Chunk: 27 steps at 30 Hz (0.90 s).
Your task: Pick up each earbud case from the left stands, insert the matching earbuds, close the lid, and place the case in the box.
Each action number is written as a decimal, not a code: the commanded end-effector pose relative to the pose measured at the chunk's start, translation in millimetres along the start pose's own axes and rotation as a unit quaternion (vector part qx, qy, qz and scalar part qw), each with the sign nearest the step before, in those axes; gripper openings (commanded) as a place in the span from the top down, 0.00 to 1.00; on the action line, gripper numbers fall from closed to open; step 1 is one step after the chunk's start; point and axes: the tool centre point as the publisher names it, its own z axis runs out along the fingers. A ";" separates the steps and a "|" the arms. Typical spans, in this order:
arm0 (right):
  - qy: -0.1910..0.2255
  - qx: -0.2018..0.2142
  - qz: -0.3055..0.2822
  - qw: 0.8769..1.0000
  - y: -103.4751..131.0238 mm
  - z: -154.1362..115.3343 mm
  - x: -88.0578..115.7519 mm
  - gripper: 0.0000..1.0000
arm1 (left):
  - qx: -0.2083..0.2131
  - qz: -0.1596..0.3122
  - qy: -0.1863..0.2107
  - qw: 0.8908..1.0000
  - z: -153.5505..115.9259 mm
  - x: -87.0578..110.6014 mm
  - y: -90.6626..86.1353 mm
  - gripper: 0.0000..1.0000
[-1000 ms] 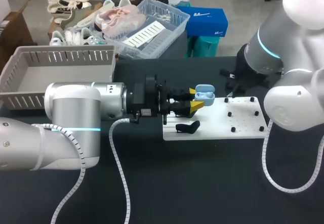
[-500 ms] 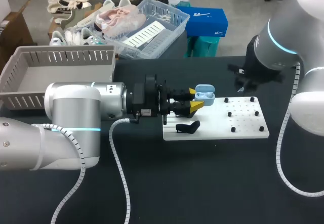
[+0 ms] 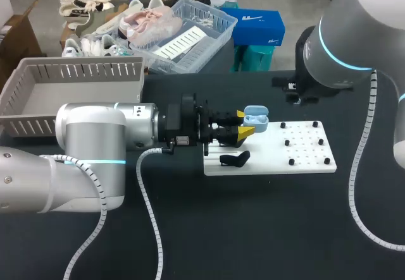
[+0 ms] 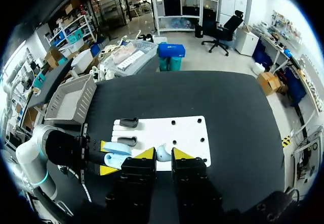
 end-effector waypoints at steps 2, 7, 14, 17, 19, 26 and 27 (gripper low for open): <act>-0.029 0.002 -0.026 0.999 15.3 -37.8 5.2 1.00 | 0.000 0.000 0.000 1.000 0.8 0.6 0.8 1.00; -0.013 -0.011 -0.070 0.997 34.0 -40.5 1.6 1.00 | 0.000 0.000 0.000 1.000 0.8 0.6 0.8 1.00; 0.043 -0.046 -0.152 0.986 57.4 -39.2 -4.5 1.00 | 0.000 0.000 0.000 1.000 0.8 0.6 0.8 1.00; 0.068 -0.055 -0.184 0.979 64.0 -37.8 -6.2 1.00 | 0.000 0.000 0.000 1.000 0.8 0.6 0.8 1.00; 0.083 -0.056 -0.205 0.974 67.7 -36.2 -6.4 1.00 | 0.000 0.000 0.000 1.000 0.8 0.6 0.8 1.00; 0.122 -0.059 -0.246 0.960 70.0 -27.3 -1.9 1.00 | 0.000 0.000 0.000 1.000 0.8 0.6 0.8 1.00; 0.125 -0.058 -0.248 0.959 69.6 -26.1 -0.7 1.00 | 0.000 0.000 0.000 1.000 0.8 0.6 0.8 1.00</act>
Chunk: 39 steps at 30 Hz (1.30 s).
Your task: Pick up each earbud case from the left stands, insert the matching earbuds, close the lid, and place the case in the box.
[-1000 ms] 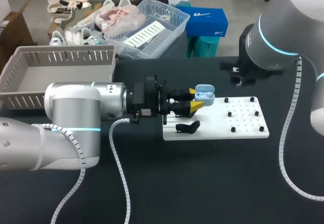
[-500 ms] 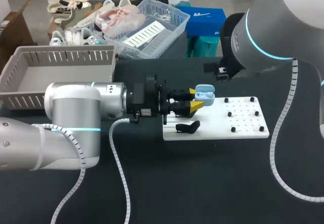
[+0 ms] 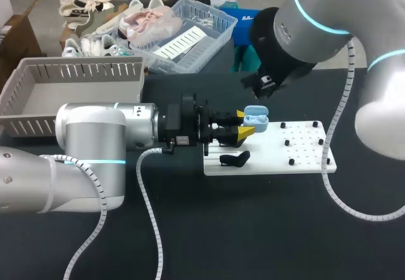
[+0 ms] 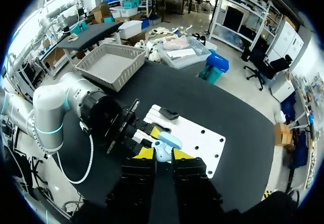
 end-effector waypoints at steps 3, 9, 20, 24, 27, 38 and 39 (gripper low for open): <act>0.083 -0.003 -0.007 0.996 -1.5 9.1 -1.6 1.00 | 0.000 0.000 0.000 1.000 0.8 0.6 0.8 1.00; 0.092 0.017 0.013 0.995 -1.3 19.7 4.2 1.00 | 0.000 0.000 0.000 1.000 0.8 0.6 0.8 1.00; 0.101 0.038 0.056 0.993 6.0 37.0 7.1 1.00 | 0.000 0.000 0.000 1.000 0.8 0.6 0.8 1.00; 0.101 0.038 0.056 0.993 6.0 37.0 7.1 1.00 | 0.000 0.000 0.000 1.000 0.8 0.6 0.8 1.00; 0.101 0.038 0.056 0.993 6.0 37.0 7.1 1.00 | 0.000 0.000 0.000 1.000 0.8 0.6 0.8 1.00; 0.109 0.037 0.069 0.991 7.9 41.7 8.1 1.00 | 0.000 0.000 0.000 1.000 0.8 0.6 0.8 1.00; 0.111 0.033 0.073 0.991 7.9 42.2 7.9 1.00 | 0.000 0.000 0.000 1.000 0.8 0.6 0.8 1.00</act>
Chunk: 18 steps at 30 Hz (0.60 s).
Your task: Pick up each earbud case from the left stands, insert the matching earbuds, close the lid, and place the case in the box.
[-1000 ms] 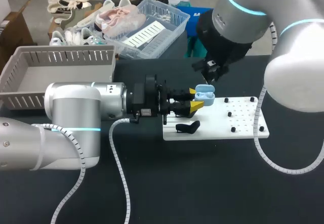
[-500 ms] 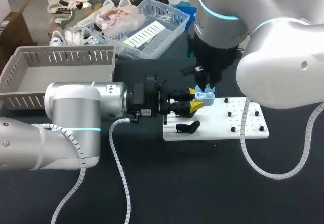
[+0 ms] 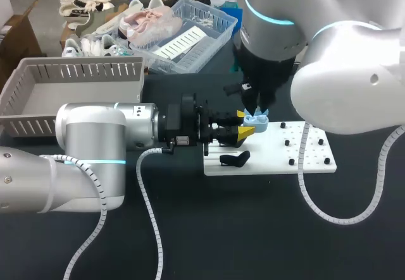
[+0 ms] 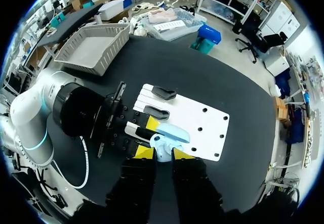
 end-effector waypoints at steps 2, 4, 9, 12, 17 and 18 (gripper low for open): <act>0.006 -0.004 0.011 1.000 2.4 3.0 -5.9 1.00 | 0.000 0.000 0.000 1.000 0.8 0.6 0.8 1.00; 0.002 -0.006 0.018 1.000 3.2 3.4 -7.1 1.00 | 0.000 0.000 0.000 1.000 0.8 0.6 0.8 1.00; -0.010 -0.012 0.038 0.999 5.4 8.0 -10.3 1.00 | 0.000 0.000 0.000 1.000 0.8 0.6 0.8 1.00; -0.010 -0.015 0.038 0.999 5.7 7.5 -10.3 1.00 | 0.000 0.000 0.000 1.000 0.8 0.6 0.8 1.00; -0.008 -0.019 0.035 0.999 7.1 6.6 -8.2 1.00 | 0.000 0.000 0.000 1.000 0.8 0.6 0.8 1.00; -0.008 -0.019 0.035 0.999 7.0 7.0 -7.7 1.00 | 0.000 0.000 0.000 1.000 0.8 0.6 0.8 1.00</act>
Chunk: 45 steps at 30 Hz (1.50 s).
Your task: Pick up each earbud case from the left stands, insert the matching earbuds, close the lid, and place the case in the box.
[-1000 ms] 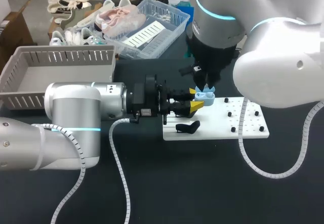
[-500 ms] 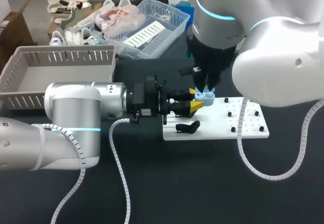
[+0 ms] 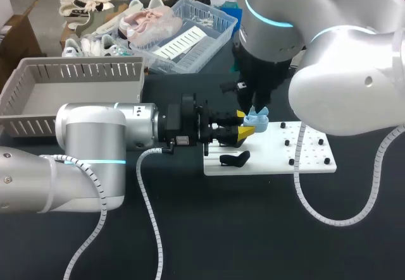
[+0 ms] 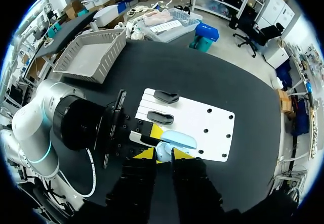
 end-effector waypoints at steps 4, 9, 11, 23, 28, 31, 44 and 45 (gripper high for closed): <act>0.003 -0.002 0.001 1.000 -1.3 1.5 2.4 1.00 | 0.000 0.000 0.000 1.000 0.8 0.6 0.8 1.00; 0.002 -0.006 0.002 1.000 -1.9 5.7 2.6 1.00 | 0.000 0.000 0.000 1.000 0.8 0.6 0.8 1.00; 0.003 -0.009 0.006 1.000 -3.5 8.9 1.7 1.00 | 0.000 0.000 0.000 1.000 0.8 0.6 0.8 1.00; 0.002 -0.020 0.006 1.000 -1.9 11.0 0.4 1.00 | 0.000 0.000 0.000 1.000 0.8 0.6 0.8 1.00; -0.003 -0.022 0.006 1.000 -1.3 8.7 -0.9 1.00 | 0.000 0.000 0.000 1.000 0.8 0.6 0.8 1.00; -0.005 -0.022 0.006 1.000 -1.5 8.0 -1.5 1.00 | 0.000 0.000 0.000 1.000 0.8 0.6 0.8 1.00; -0.015 -0.030 0.014 0.999 -1.6 8.1 0.2 1.00 | 0.000 0.000 0.000 1.000 0.8 0.6 0.8 1.00; -0.015 -0.031 0.014 0.999 -1.8 8.6 1.2 1.00 | 0.000 0.000 0.000 1.000 0.8 0.6 0.8 1.00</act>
